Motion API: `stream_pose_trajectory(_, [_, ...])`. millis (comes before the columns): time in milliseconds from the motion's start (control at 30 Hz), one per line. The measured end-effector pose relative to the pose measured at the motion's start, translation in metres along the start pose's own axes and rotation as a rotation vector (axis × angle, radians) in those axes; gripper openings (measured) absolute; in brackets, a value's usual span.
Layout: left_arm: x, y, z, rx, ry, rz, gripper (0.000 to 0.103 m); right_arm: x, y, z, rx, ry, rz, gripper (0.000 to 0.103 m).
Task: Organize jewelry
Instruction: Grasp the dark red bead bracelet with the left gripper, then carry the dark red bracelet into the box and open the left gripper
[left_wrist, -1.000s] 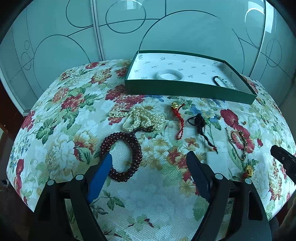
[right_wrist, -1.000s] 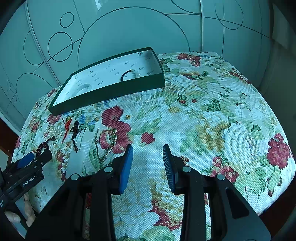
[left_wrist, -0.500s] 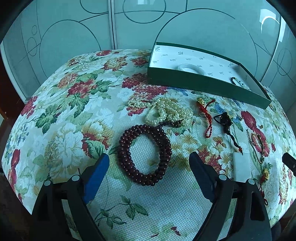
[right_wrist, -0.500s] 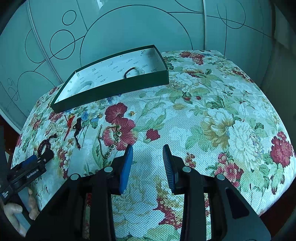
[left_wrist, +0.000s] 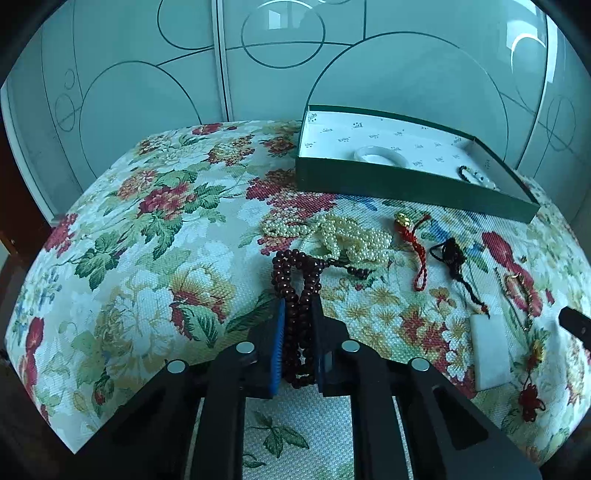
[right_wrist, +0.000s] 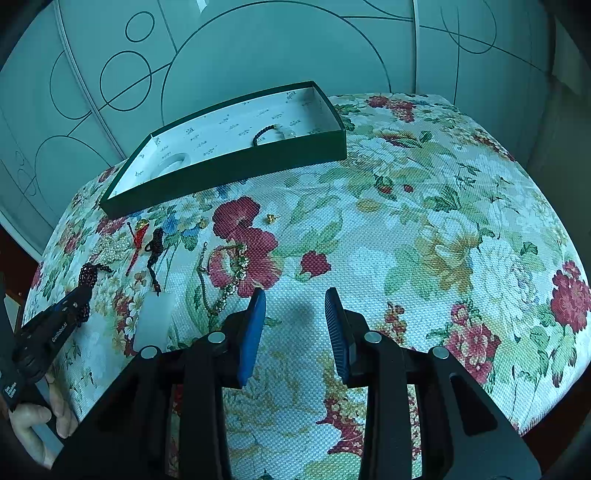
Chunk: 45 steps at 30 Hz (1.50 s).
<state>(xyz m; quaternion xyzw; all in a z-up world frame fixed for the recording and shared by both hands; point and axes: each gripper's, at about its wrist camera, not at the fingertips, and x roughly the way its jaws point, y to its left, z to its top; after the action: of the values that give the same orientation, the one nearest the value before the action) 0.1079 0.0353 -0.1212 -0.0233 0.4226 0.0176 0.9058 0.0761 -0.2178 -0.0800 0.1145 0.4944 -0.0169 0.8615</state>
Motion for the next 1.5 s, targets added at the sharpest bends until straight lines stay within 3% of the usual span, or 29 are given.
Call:
stream_pose_trajectory(333, [0.003,0.008,0.014,0.009,-0.033,0.023,0.011,0.014,0.011,0.023,-0.009,-0.023,-0.012,0.033])
stream_pose_trajectory(633, [0.010,0.014,0.019,0.029,-0.044,0.037,0.011,0.043,0.023,0.041,-0.003,-0.004,-0.035,0.021])
stream_pose_trajectory(833, [0.016,0.022,0.022,0.014,-0.038,0.032,0.011,0.059,0.031,0.048,-0.011,-0.003,-0.073,0.018])
stream_pose_trajectory(1100, [0.017,0.019,0.019,0.012,-0.035,0.013,0.011,0.060,0.024,0.045,-0.016,-0.016,-0.092,0.003])
stream_pose_trajectory(1500, [0.012,0.017,0.013,0.013,-0.045,0.001,0.011,0.036,0.009,0.027,-0.021,-0.039,-0.077,0.001])
